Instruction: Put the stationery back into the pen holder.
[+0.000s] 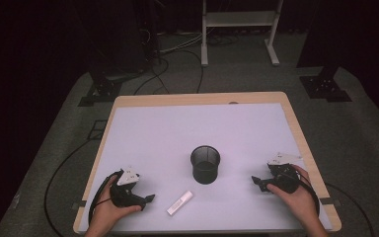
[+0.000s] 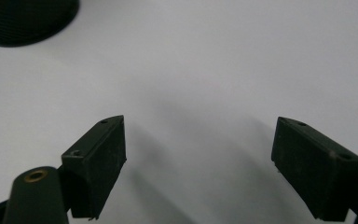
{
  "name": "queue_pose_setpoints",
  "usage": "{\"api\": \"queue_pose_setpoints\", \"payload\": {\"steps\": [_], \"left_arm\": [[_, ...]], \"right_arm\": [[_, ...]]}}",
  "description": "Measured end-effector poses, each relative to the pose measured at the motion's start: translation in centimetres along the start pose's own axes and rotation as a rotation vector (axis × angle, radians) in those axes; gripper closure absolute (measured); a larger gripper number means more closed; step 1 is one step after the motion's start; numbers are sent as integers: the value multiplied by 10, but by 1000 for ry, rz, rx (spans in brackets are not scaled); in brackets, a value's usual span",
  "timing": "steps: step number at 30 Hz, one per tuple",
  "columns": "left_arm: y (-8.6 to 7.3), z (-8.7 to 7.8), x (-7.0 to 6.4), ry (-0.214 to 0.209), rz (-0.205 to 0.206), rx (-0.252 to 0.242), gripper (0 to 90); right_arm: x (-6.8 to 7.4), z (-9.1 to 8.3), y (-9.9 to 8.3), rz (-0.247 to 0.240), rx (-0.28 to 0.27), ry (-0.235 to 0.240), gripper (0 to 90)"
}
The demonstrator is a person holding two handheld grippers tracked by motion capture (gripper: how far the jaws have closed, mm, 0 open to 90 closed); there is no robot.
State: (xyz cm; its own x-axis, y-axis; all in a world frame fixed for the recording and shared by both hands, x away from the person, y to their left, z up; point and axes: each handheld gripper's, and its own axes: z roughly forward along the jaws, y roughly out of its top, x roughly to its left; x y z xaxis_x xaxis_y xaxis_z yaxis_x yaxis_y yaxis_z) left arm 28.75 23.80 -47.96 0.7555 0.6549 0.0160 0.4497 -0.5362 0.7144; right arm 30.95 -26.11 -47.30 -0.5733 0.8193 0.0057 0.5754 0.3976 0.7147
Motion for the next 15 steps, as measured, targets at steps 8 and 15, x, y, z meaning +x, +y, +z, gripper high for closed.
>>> {"api": "queue_pose_setpoints", "payload": {"steps": [8, 15], "left_arm": [[-1, -5, -3, -6, 4, -19, 163], [2, -10, -8, -8, -17, -25, 214]], "right_arm": [[-3, 5, -10, 21, -30, -21, 139], [-4, 5, -10, 23, -30, -18, 139]]}}
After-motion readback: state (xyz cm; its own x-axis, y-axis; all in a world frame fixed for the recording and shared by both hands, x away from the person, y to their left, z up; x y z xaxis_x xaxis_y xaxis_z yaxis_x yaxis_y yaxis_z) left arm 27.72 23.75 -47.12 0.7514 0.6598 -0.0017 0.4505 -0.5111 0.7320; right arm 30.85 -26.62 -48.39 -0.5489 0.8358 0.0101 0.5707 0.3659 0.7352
